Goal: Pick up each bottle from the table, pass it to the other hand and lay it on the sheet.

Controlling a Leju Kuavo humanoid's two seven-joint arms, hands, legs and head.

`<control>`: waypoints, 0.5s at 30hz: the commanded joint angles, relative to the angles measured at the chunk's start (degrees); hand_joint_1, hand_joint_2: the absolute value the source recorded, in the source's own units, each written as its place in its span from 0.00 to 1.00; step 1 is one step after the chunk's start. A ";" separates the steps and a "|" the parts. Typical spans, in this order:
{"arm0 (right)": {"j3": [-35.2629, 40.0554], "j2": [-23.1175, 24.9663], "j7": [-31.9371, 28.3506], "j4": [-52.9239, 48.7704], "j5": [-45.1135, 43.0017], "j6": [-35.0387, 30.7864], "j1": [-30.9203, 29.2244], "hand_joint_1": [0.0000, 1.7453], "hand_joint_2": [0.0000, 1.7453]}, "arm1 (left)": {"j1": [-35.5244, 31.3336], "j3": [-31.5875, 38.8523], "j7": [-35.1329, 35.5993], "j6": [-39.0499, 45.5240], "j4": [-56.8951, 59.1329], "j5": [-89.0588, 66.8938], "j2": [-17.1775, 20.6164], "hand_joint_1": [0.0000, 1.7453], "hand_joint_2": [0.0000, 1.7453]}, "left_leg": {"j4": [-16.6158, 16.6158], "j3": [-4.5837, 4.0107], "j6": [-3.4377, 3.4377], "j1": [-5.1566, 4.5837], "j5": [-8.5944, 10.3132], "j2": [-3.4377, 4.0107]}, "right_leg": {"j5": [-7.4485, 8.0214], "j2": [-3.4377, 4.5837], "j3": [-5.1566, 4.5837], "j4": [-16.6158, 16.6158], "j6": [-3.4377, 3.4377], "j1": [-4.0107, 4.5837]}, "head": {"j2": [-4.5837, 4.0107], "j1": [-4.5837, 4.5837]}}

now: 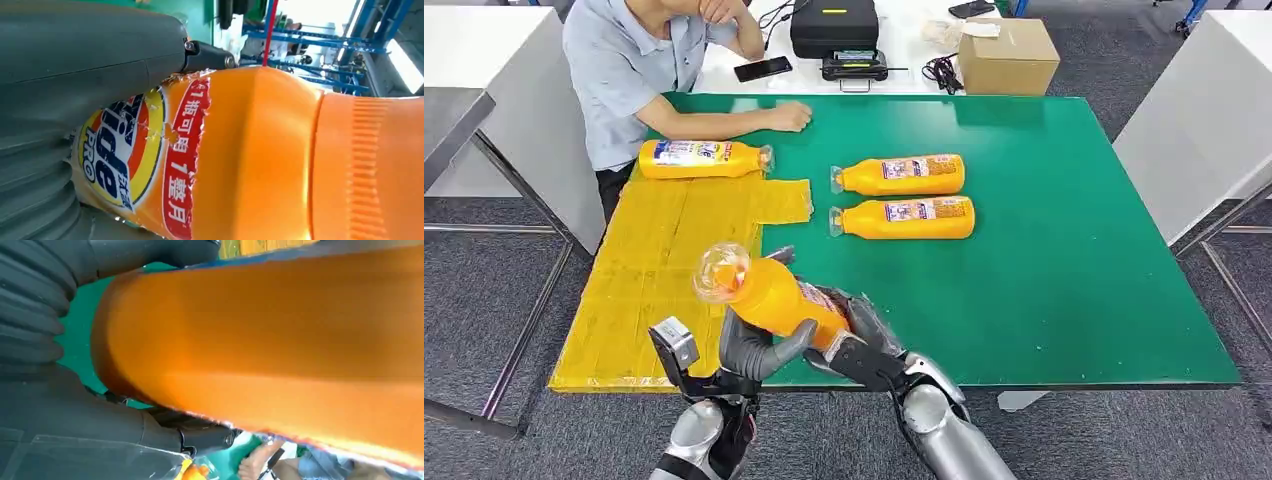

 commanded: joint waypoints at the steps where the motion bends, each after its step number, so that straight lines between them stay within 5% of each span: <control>1: 0.70 -0.77 2.38 3.73 -0.31 -0.58 -0.58 0.00 1.00 | -0.73 2.14 -0.11 0.37 -1.29 -0.34 -0.94 1.00 1.00 | 0.04 0.34 -0.16 0.14 -0.18 0.05 | -0.14 0.00 0.38 -0.05 -0.21 0.15 | 0.00 0.02; 11: -5.05 -0.62 3.24 3.86 -0.73 -2.30 2.77 0.00 1.00 | 0.97 4.83 2.00 4.36 -5.55 -7.94 -0.94 1.00 1.00 | -0.01 0.24 -0.12 0.08 -0.12 -0.02 | -0.12 -0.06 0.28 -0.04 -0.16 0.10 | 0.00 0.00; 15: -9.68 0.15 4.38 1.91 1.52 -3.38 5.99 0.00 1.00 | 1.33 6.33 6.67 20.24 -7.88 -38.06 -0.36 1.00 1.00 | -0.03 0.23 -0.11 0.06 -0.11 -0.04 | -0.12 -0.07 0.28 -0.05 -0.14 0.07 | 0.00 0.02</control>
